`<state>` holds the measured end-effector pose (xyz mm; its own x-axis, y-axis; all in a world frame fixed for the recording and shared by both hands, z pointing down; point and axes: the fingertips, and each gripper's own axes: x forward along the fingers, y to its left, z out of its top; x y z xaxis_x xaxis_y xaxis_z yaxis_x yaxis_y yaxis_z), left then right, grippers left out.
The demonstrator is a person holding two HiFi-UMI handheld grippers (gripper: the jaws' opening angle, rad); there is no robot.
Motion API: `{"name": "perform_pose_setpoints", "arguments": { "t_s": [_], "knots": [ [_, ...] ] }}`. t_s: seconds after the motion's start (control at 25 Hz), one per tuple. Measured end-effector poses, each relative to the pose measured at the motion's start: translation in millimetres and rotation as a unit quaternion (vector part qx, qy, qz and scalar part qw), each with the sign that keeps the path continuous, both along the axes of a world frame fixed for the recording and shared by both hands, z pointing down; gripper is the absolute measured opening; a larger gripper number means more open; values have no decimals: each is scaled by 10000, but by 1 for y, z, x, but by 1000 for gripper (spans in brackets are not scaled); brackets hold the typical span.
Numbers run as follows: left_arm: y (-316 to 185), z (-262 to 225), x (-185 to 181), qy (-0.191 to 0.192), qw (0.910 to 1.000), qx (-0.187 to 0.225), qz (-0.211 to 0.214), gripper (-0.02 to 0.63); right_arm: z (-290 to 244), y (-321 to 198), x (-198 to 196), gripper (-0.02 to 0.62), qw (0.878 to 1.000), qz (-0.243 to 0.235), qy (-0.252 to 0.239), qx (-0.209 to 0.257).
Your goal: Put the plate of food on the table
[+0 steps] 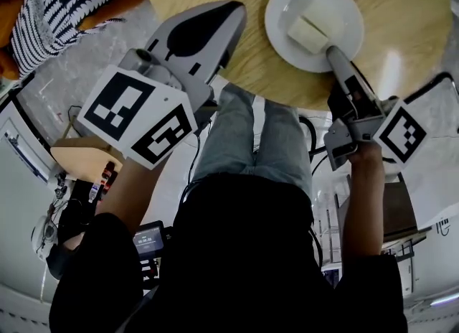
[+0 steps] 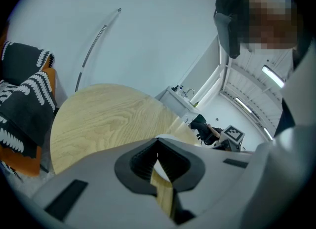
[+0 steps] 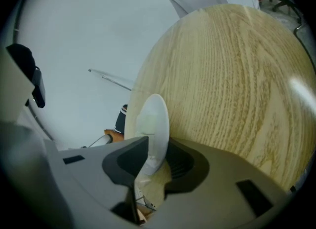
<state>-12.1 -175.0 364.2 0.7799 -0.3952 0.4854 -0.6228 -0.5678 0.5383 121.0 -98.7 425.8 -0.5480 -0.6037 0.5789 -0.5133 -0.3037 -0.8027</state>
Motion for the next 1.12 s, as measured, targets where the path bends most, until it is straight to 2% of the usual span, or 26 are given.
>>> {"name": "perform_pose_setpoints", "arguments": {
  "t_s": [0.16,0.28,0.4,0.52,0.68,0.96,1.04,1.12],
  "knots": [
    [2,-7,2,7,10000,48,27,8,-10,6,-5,169,9970,-677,-213,313],
    [1,-5,6,8,10000,54,55,8,-3,13,-6,212,9881,-1488,153,361],
    [2,-5,6,15,9999,71,88,8,4,20,-10,218,9678,-2366,749,434],
    [4,-8,8,15,9999,118,95,8,10,28,-14,218,9451,-3029,1118,509],
    [8,-10,10,52,9998,171,101,8,20,32,-14,218,9243,-3450,1515,616],
    [17,-22,15,64,9995,297,51,8,26,38,-15,218,8939,-3913,2091,638],
    [19,-28,15,61,9993,368,35,8,27,38,-14,218,8894,-3962,2192,628],
    [22,-34,17,57,9990,442,36,8,28,38,-13,216,8936,-3871,2189,614]
  ]
}}
